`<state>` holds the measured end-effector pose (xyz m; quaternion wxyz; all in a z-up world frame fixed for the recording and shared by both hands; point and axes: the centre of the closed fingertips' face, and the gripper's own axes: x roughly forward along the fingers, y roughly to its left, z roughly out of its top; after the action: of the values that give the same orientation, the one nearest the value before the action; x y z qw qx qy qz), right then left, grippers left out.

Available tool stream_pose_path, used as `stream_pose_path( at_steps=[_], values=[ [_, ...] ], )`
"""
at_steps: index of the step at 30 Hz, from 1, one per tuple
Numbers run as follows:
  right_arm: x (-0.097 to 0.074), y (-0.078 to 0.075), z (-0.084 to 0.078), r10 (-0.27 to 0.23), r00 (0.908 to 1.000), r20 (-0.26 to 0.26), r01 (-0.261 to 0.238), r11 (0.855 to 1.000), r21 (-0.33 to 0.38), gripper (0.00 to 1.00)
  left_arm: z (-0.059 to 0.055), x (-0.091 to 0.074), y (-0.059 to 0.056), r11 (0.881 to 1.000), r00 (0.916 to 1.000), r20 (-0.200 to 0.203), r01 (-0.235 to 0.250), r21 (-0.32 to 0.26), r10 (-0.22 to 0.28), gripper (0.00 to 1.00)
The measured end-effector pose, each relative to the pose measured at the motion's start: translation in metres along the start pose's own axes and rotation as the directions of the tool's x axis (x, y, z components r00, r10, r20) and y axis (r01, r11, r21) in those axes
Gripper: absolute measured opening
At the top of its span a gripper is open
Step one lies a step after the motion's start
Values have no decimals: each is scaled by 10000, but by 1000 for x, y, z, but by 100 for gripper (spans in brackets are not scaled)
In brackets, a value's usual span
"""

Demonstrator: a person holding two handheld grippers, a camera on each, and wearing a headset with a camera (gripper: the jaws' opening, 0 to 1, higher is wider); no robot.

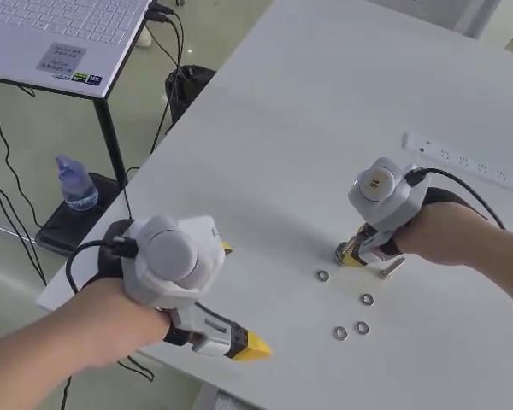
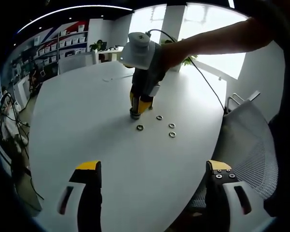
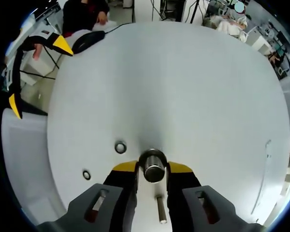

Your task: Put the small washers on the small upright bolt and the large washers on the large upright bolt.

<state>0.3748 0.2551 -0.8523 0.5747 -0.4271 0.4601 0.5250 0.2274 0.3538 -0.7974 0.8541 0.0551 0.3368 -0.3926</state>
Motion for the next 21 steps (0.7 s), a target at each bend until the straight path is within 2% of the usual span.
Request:
stream_pose_path(
  at_steps=[7,15,21],
  values=[
    [6,0,-2,-76,9999,-86,75,9998,-164,22,0,0,0,10000,10000,-17,31,5,-31,88],
    [6,0,-2,-96,9999,-135,93,9997,-223,22,2,2,-2,10000,10000,-31,73,52,-73,87],
    [9,-5,-3,-70,9999,-127,68,9998,-172,23,2,2,-3,9999,9999,-89,122,65,-122,86]
  ],
)
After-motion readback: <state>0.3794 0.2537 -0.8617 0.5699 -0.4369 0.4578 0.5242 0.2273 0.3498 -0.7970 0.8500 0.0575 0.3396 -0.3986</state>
